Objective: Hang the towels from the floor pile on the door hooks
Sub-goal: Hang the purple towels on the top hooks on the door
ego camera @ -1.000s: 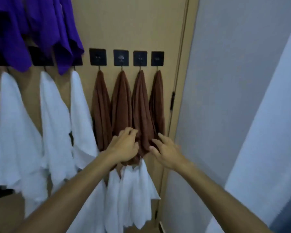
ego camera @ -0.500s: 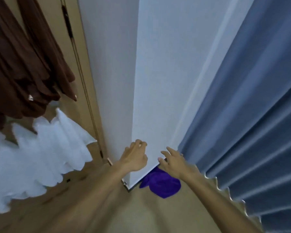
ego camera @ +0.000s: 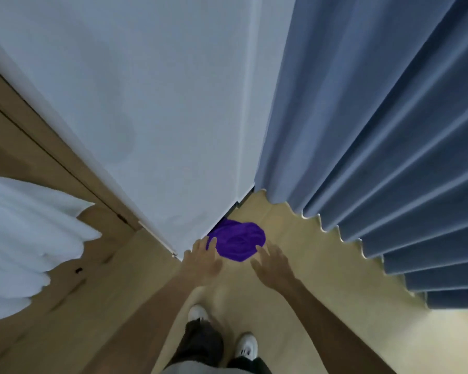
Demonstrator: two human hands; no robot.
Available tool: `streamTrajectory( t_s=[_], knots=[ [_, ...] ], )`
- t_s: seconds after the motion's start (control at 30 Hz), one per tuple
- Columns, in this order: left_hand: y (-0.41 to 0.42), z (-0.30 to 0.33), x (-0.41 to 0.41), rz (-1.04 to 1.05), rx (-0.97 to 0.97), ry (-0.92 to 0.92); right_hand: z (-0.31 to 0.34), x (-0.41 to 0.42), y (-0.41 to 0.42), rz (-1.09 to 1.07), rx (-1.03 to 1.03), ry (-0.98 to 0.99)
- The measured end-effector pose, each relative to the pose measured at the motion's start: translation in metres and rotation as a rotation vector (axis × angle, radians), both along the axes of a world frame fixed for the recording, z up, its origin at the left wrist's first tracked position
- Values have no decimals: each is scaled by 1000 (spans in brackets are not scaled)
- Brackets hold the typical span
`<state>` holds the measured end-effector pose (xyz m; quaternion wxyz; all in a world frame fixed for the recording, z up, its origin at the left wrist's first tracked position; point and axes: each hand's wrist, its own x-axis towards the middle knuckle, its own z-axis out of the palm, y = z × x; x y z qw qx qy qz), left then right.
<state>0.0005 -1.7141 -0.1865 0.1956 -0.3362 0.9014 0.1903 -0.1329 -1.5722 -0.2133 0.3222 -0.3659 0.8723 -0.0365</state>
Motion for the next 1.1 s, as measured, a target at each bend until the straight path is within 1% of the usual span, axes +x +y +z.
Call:
streamTrajectory(
  t_s=[0.17, 0.27, 0.33, 0.4, 0.5, 0.63, 0.8, 0.87, 0.97, 1.03, 1.1],
  knots=[
    [-10, -45, -13, -88, 27, -108, -45, -13, -2, -52, 130, -120],
    [-27, -70, -27, -72, 111, -183, -71, -26, -5, -98, 206, -173],
    [-44, -89, -40, -91, 116, -207, -87, -37, -11, -139, 247, -220],
    [-61, -105, -53, -115, 118, -197, -105, -50, -21, -196, 257, -270],
    [-79, -130, -71, -143, 143, -192, -133, -69, -41, -306, 220, -342],
    [-96, -174, -97, -222, 93, -255, -185, -94, -60, -395, 185, -383],
    [-95, -260, -123, -137, 229, -290, -278, -124, -69, -410, 196, -401],
    [-93, -303, -131, -134, 229, -297, -322, -137, -71, -384, 237, -444],
    [-94, -370, -142, -183, 163, -342, -395, -159, -70, -328, 339, -522],
    [-97, -415, -152, -206, 141, -348, -447, -173, -72, -274, 389, -527],
    [-99, -459, -163, -178, 172, -321, -499, -188, -75, -232, 424, -493]
  ],
)
